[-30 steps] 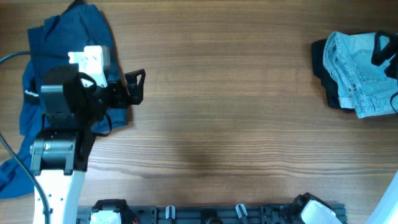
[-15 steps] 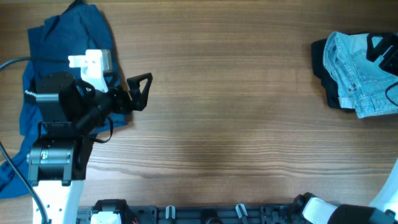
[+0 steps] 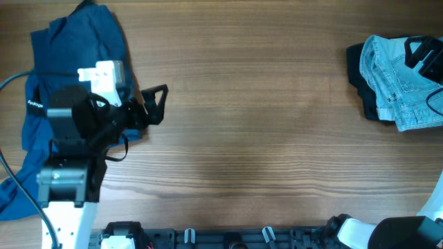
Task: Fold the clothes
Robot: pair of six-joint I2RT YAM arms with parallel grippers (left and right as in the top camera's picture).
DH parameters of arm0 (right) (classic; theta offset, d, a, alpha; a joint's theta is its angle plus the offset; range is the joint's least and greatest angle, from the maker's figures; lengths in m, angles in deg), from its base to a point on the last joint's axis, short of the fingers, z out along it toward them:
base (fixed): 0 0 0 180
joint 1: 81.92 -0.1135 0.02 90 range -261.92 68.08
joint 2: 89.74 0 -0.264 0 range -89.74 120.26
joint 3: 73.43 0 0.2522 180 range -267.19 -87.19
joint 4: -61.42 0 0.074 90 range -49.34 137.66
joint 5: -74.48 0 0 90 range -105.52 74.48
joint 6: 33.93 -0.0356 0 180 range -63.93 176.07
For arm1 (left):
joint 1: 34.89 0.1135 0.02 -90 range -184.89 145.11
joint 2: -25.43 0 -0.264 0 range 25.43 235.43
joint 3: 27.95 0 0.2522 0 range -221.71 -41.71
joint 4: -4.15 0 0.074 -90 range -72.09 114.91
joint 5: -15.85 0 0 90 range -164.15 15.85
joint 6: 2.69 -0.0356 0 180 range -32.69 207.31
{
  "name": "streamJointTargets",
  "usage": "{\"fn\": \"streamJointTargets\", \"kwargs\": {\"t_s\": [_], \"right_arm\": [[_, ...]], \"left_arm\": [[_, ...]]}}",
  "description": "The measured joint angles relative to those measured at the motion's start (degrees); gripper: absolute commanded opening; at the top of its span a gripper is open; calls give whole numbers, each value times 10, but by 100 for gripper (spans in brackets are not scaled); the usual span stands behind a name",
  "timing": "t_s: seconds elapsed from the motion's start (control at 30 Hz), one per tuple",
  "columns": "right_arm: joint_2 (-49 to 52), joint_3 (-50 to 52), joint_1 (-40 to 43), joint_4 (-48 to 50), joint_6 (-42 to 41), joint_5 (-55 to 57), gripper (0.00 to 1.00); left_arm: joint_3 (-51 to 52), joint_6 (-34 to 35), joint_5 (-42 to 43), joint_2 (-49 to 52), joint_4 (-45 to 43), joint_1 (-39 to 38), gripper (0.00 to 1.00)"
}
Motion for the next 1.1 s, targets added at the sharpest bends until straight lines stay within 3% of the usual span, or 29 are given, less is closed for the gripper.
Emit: {"fn": "streamJointTargets", "kwargs": {"t_s": [0.03, 0.1, 0.17, 0.4, 0.7, 0.9, 1.1], "right_arm": [[0, 0, 0, 0, 0, 0, 100], [0, 0, 0, 0, 0, 0, 100], [0, 0, 0, 0, -1, 0, 100], [0, 0, 0, 0, -2, 0, 100], [1, 0, 0, 0, -2, 0, 100], [1, 0, 0, 0, -2, 0, 100], [1, 0, 0, 0, -2, 0, 100]], "left_arm": [[11, 1, -8, -6, -7, 0, 100], [95, 2, -45, -54, -130, 0, 100], [176, 3, -70, -126, -196, 0, 100], [394, 3, -130, -339, -338, 16, 100], [506, 3, -153, -469, -314, 24, 100], [544, 3, -156, -512, -257, 24, 100], [544, 3, -162, -517, -258, 24, 100]]}}
